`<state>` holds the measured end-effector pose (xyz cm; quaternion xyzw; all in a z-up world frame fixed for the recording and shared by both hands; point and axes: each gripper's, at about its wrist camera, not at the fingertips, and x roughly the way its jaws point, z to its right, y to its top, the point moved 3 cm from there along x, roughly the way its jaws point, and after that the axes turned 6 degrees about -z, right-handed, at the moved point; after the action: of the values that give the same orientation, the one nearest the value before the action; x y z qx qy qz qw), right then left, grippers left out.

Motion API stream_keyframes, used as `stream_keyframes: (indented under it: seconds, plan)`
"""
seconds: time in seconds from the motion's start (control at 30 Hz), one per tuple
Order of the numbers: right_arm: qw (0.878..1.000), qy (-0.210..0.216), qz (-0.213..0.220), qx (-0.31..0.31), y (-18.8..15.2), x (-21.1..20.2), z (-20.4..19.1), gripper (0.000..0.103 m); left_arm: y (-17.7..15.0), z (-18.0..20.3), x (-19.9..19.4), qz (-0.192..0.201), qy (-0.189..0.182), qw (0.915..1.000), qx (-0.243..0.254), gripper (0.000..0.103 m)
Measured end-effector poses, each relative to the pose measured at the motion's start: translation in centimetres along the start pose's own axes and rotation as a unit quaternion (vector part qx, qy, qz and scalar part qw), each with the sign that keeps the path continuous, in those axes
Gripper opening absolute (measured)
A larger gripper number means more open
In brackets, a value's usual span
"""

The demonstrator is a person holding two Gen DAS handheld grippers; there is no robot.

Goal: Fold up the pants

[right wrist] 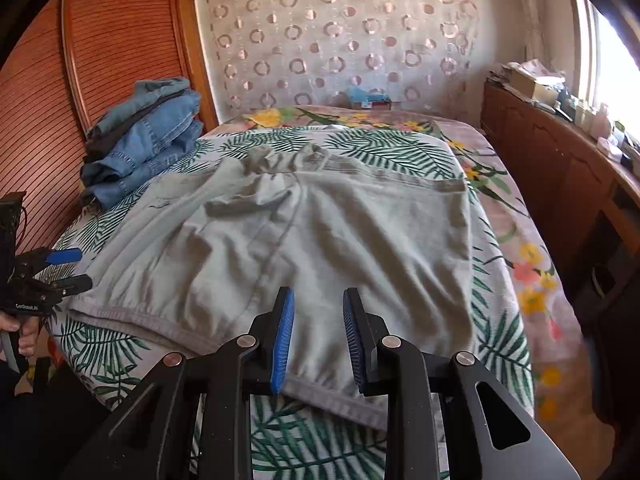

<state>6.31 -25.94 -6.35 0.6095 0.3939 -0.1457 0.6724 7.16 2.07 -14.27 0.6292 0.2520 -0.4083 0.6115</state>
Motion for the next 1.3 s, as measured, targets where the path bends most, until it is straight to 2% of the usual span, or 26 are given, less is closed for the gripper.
stream_keyframes:
  seconds: [0.2, 0.33, 0.5, 0.63, 0.7, 0.77, 1.0, 1.3]
  plan:
    - [1.0, 0.01, -0.002, -0.005, 0.0, 0.4, -0.5, 0.028, -0.6, 0.2, -0.4, 0.005, -0.012, 0.9999, 0.001, 0.053]
    - [1.0, 0.011, -0.004, -0.002, 0.2, 0.6, -0.3, 0.028, -0.6, 1.0, -0.5, 0.007, -0.014, 0.9997, 0.017, 0.039]
    - [1.0, 0.014, -0.007, 0.003, -0.2, 1.0, -0.3, 0.028, -0.4, 1.3, -0.5, 0.005, -0.02, 0.9995, 0.025, 0.015]
    - [1.0, 0.021, -0.009, 0.009, -0.4, 1.2, -0.5, 0.029, -0.4, 1.7, -0.4, 0.005, -0.018, 0.9992, 0.036, 0.01]
    - [1.0, 0.025, -0.008, 0.01, -0.3, 1.4, -0.7, 0.037, -0.3, 1.9, -0.4, 0.006, -0.021, 0.9991, 0.037, 0.009]
    - [1.0, 0.024, -0.008, 0.013, -0.2, 1.6, -0.9, 0.041, -0.2, 2.0, -0.5, 0.008, -0.024, 0.999, 0.037, 0.007]
    - [0.999, 0.024, -0.012, 0.021, -0.2, 2.0, -1.0, 0.042, 1.8, 3.4, -1.6, 0.03, -0.033, 0.9975, 0.055, 0.004]
    - [0.999, 0.019, -0.008, 0.029, -0.7, 1.5, -0.6, 0.042, 4.1, 7.3, -2.5, 0.046, -0.057, 0.9924, 0.098, 0.003]
